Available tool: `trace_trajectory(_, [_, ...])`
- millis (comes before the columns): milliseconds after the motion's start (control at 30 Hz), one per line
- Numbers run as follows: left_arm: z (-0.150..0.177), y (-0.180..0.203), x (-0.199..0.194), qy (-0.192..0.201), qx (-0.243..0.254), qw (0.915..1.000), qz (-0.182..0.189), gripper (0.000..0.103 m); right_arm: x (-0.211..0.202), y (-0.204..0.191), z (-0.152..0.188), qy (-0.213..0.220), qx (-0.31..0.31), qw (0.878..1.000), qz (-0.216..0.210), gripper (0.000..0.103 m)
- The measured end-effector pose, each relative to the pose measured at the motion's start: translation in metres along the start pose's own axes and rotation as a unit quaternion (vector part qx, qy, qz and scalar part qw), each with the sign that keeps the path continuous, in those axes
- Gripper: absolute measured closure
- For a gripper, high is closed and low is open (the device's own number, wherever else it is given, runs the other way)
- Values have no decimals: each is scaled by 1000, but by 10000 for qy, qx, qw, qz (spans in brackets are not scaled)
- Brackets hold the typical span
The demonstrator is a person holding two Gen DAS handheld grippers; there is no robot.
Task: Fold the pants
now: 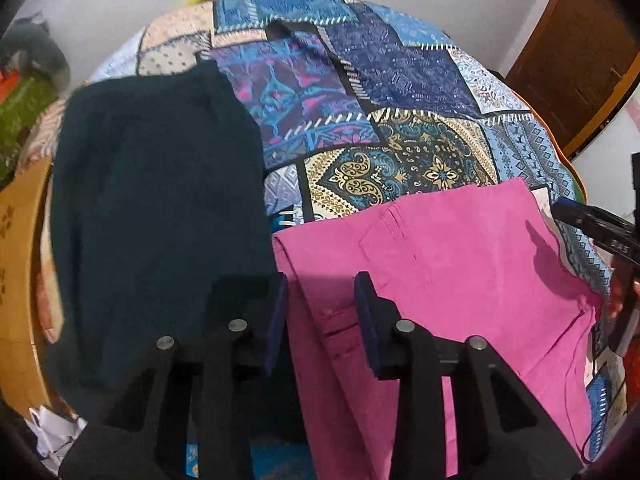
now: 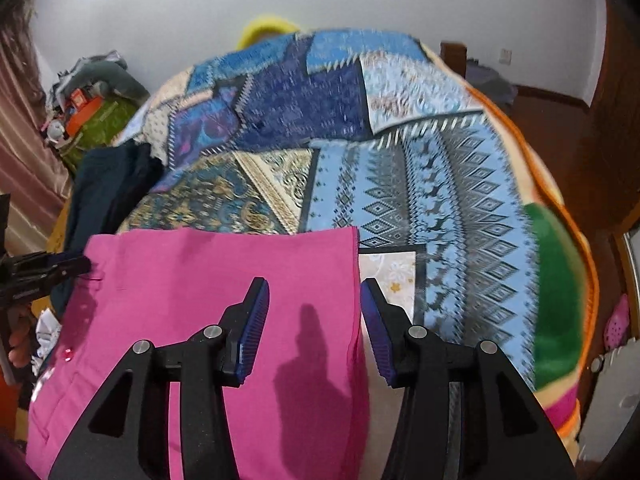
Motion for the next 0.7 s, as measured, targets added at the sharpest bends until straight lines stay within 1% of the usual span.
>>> trace_trajectory(67, [-2, 1, 6, -29, 12, 10000, 24, 68, 11, 0, -3, -106, -35, 9999, -75, 59])
trace_trajectory(200, [-7, 0, 9, -38, -34, 9999, 111, 69, 32, 0, -10, -304, -169, 9994, 10, 59])
trace_trajectory(267, [-9, 0, 10, -9, -57, 9999, 112, 81, 42, -1, -11, -402, -252, 9989, 61, 59])
trace_trajectory(300, [-9, 0, 9, 0, -57, 9999, 135, 92, 45, -3, -12, -433, -308, 9985, 101, 59])
trace_trajectory(333, [-10, -1, 10, -9, -85, 9998, 170, 97, 48, -5, -13, -421, -366, 9983, 151, 61])
trace_trajectory(367, [-11, -2, 10, 8, -122, 9998, 159, 98, 51, -7, -13, -422, -424, 9980, 178, 65])
trace_trajectory(400, [-11, -2, 10, 9, -140, 9998, 162, 100, 55, -9, -11, -453, -480, 9976, 203, 75])
trace_trajectory(433, [-12, -2, 10, 24, -160, 9997, 160, 100, 59, -11, -9, -481, -543, 9969, 297, 84])
trace_trajectory(467, [-11, -2, 9, 55, -170, 9997, 160, 100, 61, -11, -8, -488, -584, 9963, 407, 88])
trace_trajectory(500, [-11, -2, 7, 107, -156, 9997, 136, 100, 63, -12, -8, -485, -633, 9958, 449, 94])
trace_trajectory(533, [-11, -1, 5, 152, -137, 9997, 105, 100, 63, -15, -8, -493, -691, 9954, 449, 97])
trace_trajectory(633, [-13, -1, -7, 342, -82, 9994, 56, 100, 52, -21, -12, -328, -826, 9950, 452, 100])
trace_trajectory(700, [-16, -1, -19, 470, -77, 9988, 69, 100, 37, -24, -18, -113, -887, 9948, 479, 100])
Point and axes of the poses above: each gripper's, at about its wrist camera, not at the fingertips, and x roughly the way its jaws point, y to its right, z to its underside, the point moved 8 cm from there along x, roughly the way its jaws point, and after that the axes turned 8 degrees about -x, right-handed, at the moved point
